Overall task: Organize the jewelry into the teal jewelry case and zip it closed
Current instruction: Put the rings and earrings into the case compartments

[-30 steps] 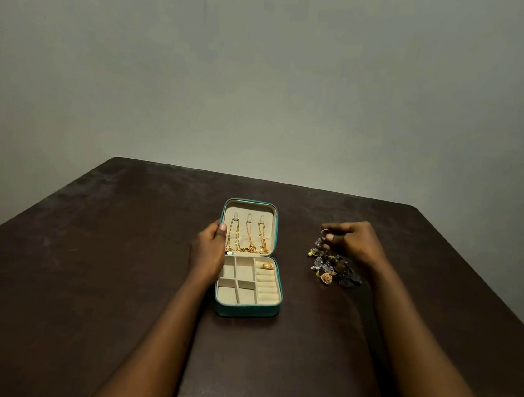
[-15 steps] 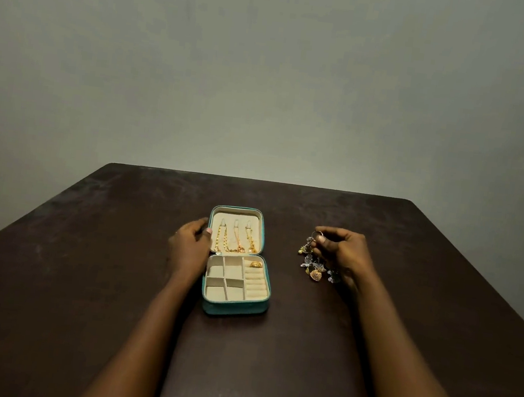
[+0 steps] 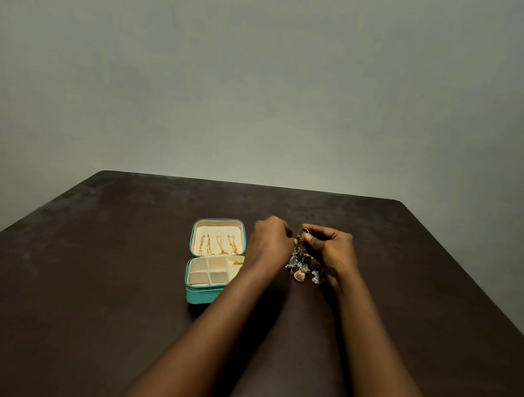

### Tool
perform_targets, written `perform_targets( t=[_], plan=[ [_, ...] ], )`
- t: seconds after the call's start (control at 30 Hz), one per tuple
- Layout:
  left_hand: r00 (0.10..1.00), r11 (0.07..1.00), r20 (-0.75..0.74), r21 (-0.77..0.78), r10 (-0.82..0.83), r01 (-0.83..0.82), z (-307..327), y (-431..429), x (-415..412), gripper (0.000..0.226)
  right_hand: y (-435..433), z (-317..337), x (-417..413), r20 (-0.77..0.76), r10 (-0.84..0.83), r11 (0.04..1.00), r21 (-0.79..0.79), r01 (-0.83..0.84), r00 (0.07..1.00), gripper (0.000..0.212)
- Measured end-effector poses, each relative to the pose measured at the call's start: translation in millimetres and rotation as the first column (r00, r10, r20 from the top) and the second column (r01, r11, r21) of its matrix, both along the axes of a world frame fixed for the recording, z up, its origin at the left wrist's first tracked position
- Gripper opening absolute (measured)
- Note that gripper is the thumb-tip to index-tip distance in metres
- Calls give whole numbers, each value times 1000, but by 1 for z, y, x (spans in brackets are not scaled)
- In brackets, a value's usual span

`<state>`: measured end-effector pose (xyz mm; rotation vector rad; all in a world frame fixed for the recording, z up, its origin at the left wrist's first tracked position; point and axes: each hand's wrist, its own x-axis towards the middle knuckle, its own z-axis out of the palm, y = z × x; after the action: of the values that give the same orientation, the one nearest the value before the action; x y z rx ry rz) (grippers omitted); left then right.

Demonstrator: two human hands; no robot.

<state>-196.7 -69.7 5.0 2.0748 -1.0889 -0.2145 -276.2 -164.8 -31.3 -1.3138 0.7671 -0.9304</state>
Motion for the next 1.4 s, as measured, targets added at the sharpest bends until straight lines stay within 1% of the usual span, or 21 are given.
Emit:
perform_targets(
  t=[0.1, 0.27, 0.37, 0.47, 0.6, 0.7, 0.8, 0.93, 1.07, 1.17, 1.3, 1.4],
  plan=[
    [999, 997, 33, 77, 29, -31, -11, -11, -4, 18, -2, 0, -1, 4, -6, 1000, 4, 6, 1000, 24],
    [995, 991, 79, 117, 60, -69, -14, -19, -4, 20, -3, -1, 1, -3, 7, 1000, -1, -7, 1000, 24],
    [992, 989, 99, 114, 78, -89, -13, -22, -4, 24, -4, -2, 2, -12, 0, 1000, -12, 0, 1000, 23],
    [990, 990, 110, 101, 90, -101, -16, -23, -5, 21, -7, -5, 2, -40, -26, 999, -40, 25, 999, 21],
    [990, 991, 109, 95, 87, -98, -18, -22, -6, 21, -11, -8, 1, -126, -83, 991, -114, 69, 989, 20],
    [992, 992, 89, 75, 91, -98, -16, -21, -6, 21, -12, -8, 1, -234, -124, 977, -197, 78, 964, 21],
    [996, 996, 37, 39, 80, -81, -14, -22, -4, 21, -10, -8, 1, -262, -162, 965, -242, 98, 951, 21],
    [995, 997, -59, -19, 77, -79, -15, -24, 0, 19, -9, -6, -2, -326, -278, 928, -334, 165, 904, 23],
    [994, 996, -65, 20, 88, -87, -18, -29, 3, 16, -9, -7, -2, -303, -286, 935, -297, 195, 909, 22],
    [995, 994, -44, 67, 92, -89, -19, -32, 4, 16, -10, -8, -1, -202, -239, 964, -163, 208, 950, 22],
    [995, 986, 0, 131, 100, -99, -20, -33, 7, 18, -8, -2, -3, -10, -99, 995, -5, 99, 995, 25],
    [993, 988, 14, 95, 117, -118, -14, -30, 15, 21, -4, 0, -4, 83, -17, 999, 46, 13, 996, 25]
  ],
)
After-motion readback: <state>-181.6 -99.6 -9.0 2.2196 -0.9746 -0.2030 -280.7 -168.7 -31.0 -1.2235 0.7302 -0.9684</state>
